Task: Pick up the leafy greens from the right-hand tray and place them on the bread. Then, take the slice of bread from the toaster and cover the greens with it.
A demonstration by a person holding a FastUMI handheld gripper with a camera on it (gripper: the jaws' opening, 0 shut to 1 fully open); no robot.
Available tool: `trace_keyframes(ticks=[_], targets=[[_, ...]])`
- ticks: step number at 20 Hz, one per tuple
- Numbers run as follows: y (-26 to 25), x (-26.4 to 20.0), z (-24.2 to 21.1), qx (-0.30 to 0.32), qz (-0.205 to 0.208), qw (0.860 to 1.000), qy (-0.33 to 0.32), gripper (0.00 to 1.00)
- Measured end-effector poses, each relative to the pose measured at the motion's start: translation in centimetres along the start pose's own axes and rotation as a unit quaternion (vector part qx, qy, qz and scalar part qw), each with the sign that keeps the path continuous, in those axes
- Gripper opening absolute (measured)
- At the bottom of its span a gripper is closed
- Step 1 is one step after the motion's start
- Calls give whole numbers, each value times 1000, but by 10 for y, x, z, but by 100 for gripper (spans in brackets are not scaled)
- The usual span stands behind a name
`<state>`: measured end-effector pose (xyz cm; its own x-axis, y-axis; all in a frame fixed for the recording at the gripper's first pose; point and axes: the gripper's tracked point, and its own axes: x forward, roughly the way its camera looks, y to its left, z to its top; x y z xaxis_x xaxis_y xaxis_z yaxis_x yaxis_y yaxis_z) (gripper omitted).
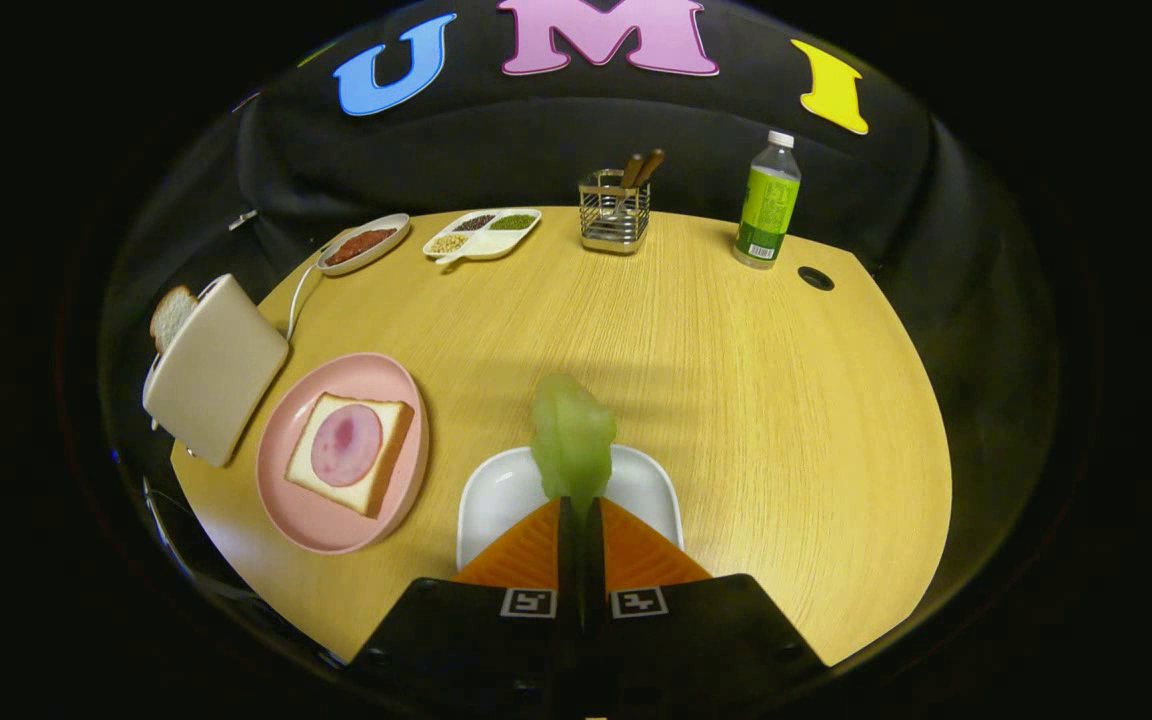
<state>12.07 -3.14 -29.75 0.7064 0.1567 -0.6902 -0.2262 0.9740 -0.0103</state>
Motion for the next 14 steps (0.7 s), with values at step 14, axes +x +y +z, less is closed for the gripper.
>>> trace_keyframes(ticks=[14], targets=[[104, -61, 60, -22, 40, 998, -44, 5]])
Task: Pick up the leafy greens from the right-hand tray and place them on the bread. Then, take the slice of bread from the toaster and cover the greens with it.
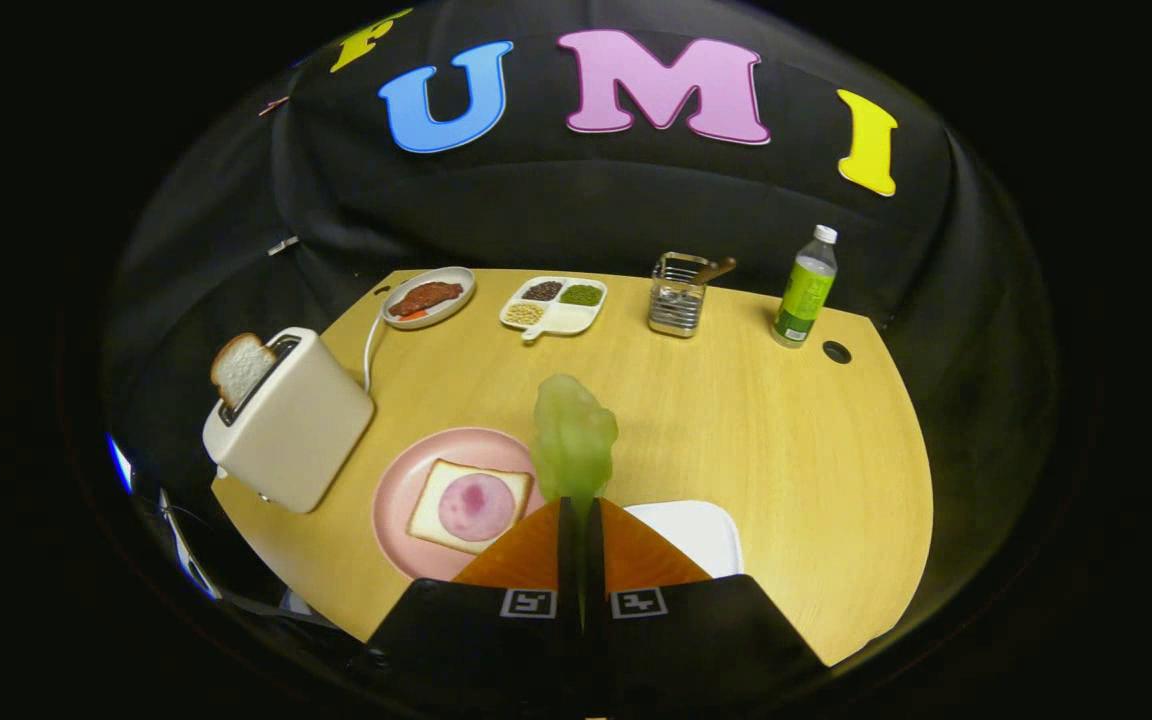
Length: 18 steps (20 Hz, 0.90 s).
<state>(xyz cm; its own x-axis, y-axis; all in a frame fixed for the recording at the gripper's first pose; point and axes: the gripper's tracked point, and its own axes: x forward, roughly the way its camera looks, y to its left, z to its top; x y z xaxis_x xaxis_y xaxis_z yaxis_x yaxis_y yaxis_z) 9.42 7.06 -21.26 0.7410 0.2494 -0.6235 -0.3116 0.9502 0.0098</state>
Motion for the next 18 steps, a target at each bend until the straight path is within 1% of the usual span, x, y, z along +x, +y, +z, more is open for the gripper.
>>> trace_keyframes(ticks=[4, 8, 18], targets=[[42, 12, 1, -20, 23, 1000, 9, 5], [72, 28, -6, -31, 37, 999, 23, 5], [104, 69, -39, -52, 43, 995, 70, 5]])
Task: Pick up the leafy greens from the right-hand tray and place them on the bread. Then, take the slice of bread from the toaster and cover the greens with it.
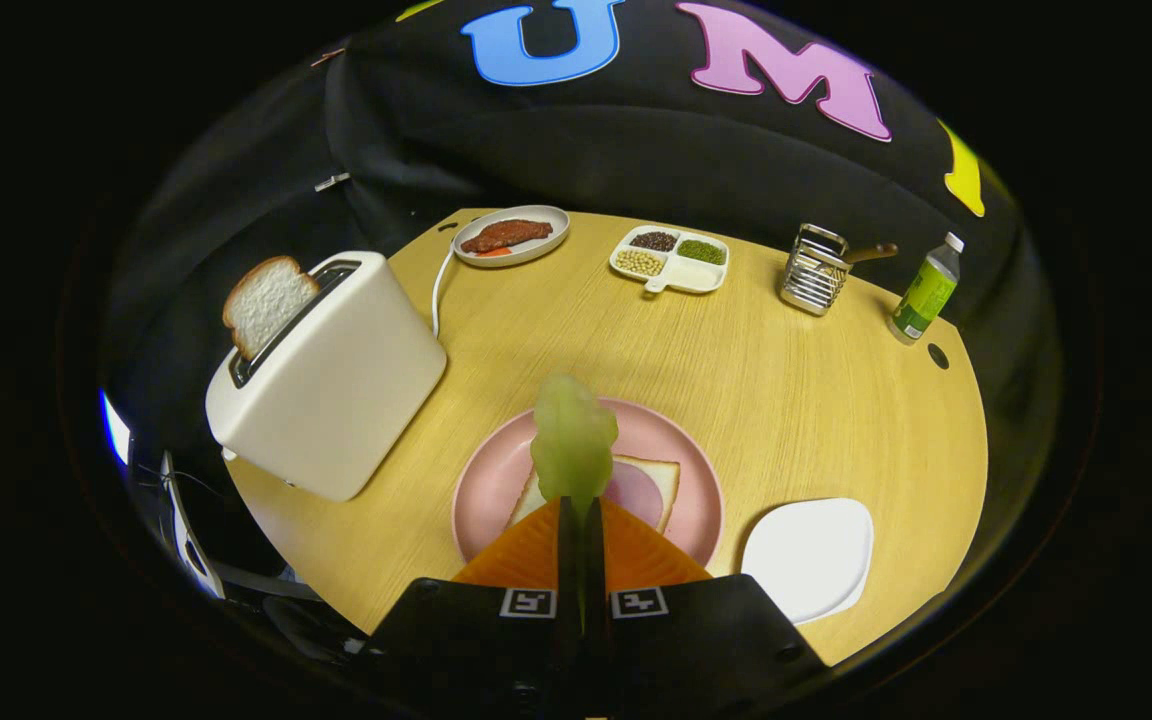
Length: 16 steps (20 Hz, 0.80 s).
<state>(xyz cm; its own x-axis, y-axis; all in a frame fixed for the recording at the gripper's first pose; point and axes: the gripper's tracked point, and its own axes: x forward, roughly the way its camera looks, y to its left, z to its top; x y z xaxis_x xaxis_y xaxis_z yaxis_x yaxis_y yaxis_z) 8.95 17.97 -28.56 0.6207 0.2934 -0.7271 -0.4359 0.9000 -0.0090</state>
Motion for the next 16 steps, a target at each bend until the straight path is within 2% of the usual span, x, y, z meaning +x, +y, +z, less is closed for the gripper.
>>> trace_keyframes(ticks=[5, 10, 13, 16], targets=[[-1, 10, -6, -20, -20, 1000, 7, 8], [-6, 16, -6, -22, -34, 999, 7, 23], [-8, 19, -4, -15, -39, 999, 5, 26], [-2, 14, 2, -11, -33, 999, -6, 64]])
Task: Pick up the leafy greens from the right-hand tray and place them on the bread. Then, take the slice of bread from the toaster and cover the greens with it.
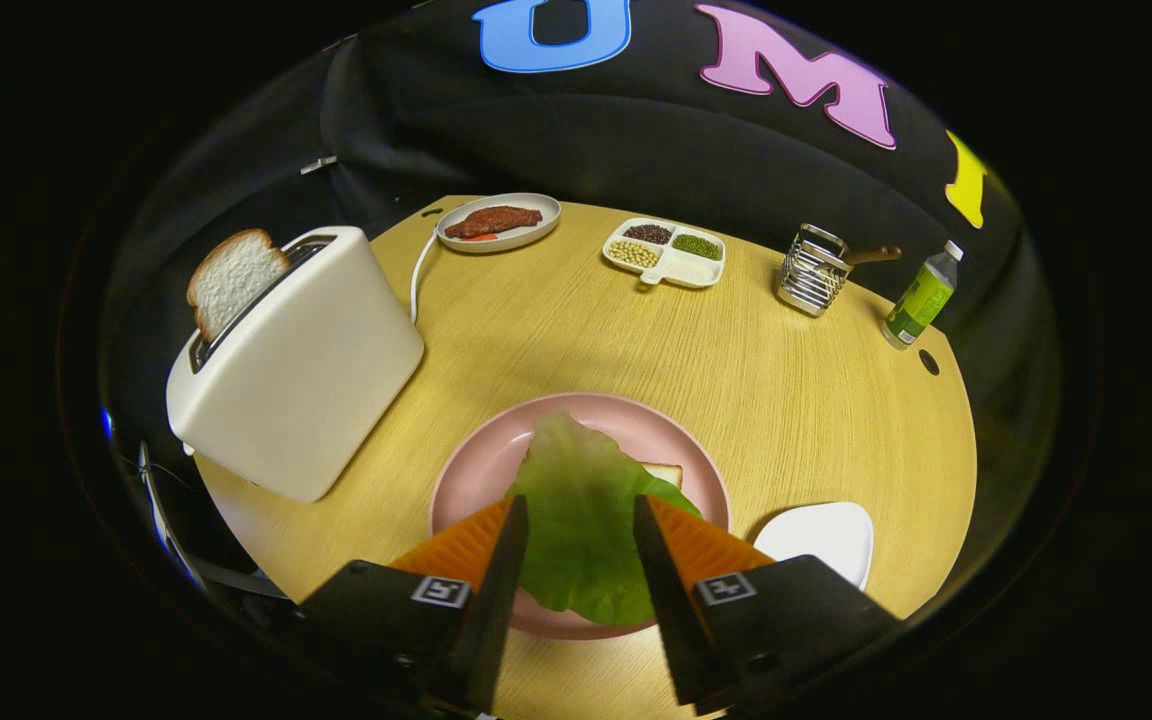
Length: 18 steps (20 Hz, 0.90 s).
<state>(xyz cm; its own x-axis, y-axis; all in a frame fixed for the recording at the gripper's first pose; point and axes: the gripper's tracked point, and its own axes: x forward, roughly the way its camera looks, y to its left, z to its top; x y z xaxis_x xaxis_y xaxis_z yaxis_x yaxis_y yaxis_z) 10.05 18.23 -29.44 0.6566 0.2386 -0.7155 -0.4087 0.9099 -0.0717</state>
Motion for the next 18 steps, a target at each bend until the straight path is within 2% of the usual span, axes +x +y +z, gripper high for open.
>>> trace_keyframes(ticks=[1, 2, 3, 12, 18], targets=[[3, -3, 3, -1, 4, 1000, -5, 77], [4, -7, 6, -3, 6, 1000, -10, 97], [6, -13, 10, -4, 7, 1000, -15, 100], [52, -82, 97, 12, 46, 992, -117, 99], [112, -117, 154, -6, 92, 981, -172, 99]])
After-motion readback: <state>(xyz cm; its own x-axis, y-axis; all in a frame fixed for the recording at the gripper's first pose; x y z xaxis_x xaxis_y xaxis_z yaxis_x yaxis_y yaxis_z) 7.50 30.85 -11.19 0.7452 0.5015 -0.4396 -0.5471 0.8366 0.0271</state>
